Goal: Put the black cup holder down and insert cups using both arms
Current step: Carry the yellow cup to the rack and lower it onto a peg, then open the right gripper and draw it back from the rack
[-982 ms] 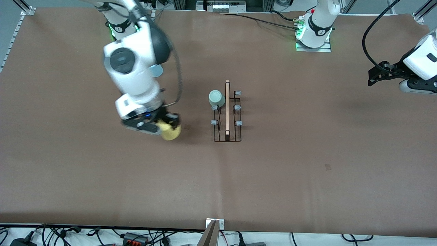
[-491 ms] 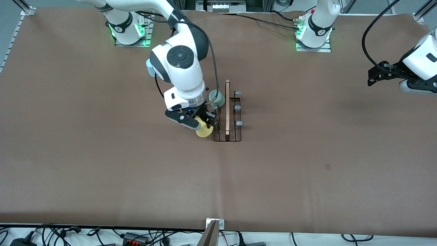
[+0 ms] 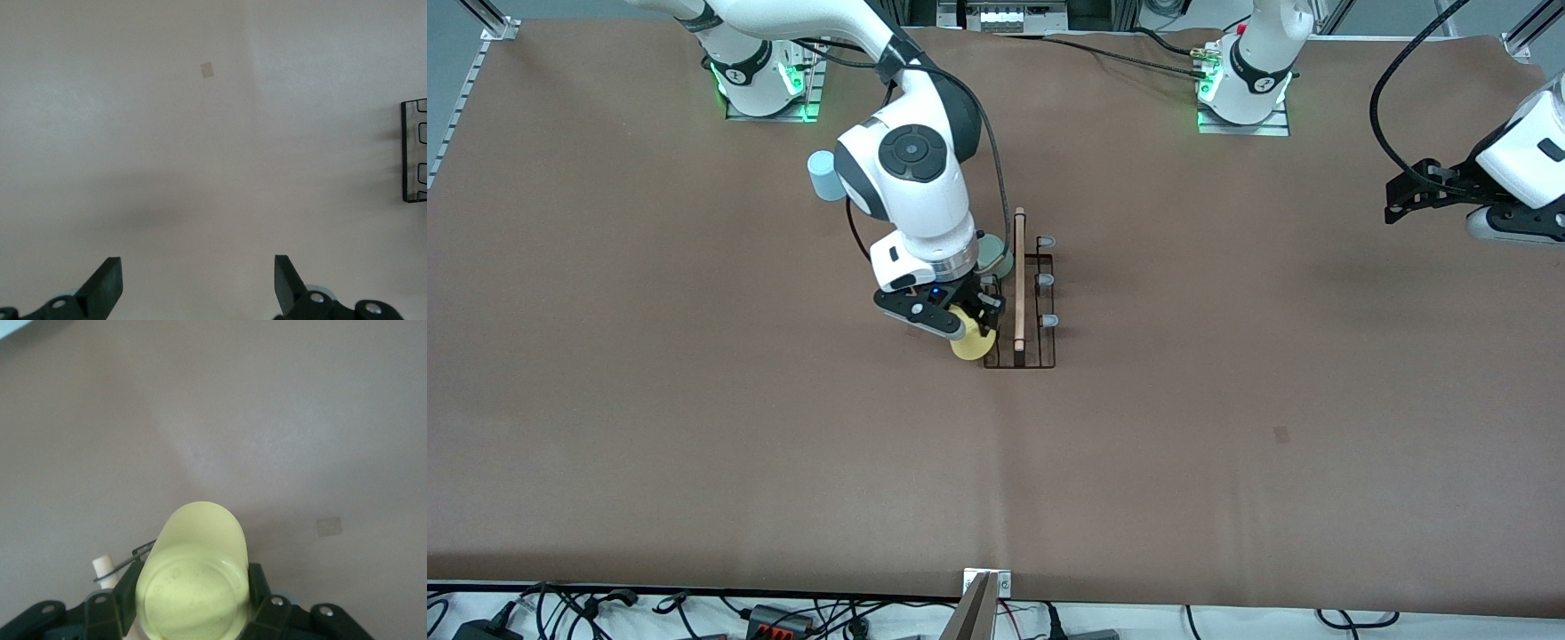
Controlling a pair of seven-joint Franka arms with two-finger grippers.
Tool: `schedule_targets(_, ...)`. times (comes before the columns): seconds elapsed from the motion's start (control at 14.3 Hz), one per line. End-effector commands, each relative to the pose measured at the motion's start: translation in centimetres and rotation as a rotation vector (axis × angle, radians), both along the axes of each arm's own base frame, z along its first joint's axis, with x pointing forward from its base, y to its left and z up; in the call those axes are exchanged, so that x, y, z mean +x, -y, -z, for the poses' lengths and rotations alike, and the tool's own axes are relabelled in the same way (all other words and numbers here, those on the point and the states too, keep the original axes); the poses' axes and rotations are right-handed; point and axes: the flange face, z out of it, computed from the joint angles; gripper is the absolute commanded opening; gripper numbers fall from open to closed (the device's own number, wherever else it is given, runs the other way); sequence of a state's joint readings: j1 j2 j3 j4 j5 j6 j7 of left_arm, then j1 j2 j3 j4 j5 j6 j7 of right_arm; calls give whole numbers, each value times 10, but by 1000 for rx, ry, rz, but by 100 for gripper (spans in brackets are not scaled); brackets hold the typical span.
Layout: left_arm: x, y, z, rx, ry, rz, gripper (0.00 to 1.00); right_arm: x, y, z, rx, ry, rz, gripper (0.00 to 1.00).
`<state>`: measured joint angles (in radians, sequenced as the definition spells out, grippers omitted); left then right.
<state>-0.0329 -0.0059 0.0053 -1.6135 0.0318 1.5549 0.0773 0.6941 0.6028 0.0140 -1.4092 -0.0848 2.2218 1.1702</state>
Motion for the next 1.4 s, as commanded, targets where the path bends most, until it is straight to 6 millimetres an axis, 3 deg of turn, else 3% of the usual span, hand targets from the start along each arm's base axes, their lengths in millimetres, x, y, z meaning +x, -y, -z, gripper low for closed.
schedule_targets(0.0,5,0,-2,-29,3,-3,100,-2,-11,5,11,-6,7,11)
schedule_targets(0.42,18,-3,2,-23,9,-15,100,-15,-25,22,6,-33,1,16)
schedule_targets(0.63,18,-2,3,-19,8,-15,100,-21,-29,37,-10,-49,-1,63)
schedule_targets(0.7,19,-5,4,-19,6,-21,100,-22,-28,40,-16,-54,-3,90)
schedule_targets(0.77,19,-6,4,-20,6,-23,100,-21,-27,40,-20,-54,-18,100)
schedule_targets(0.91,20,-6,5,-26,5,-26,100,-14,-17,29,-16,-48,-9,100)
schedule_targets(1.05,24,-6,8,-20,14,-27,100,6,17,-4,-21,-44,30,100)
schedule_targets(1.12,25,-7,8,-18,20,-30,100,16,44,-20,-52,-63,20,100)
schedule_targets(1.19,25,-7,9,-17,20,-31,100,26,80,-40,-76,-75,4,100)
schedule_targets(1.33,25,-4,8,-16,21,-59,100,47,171,-78,-121,-102,-48,100)
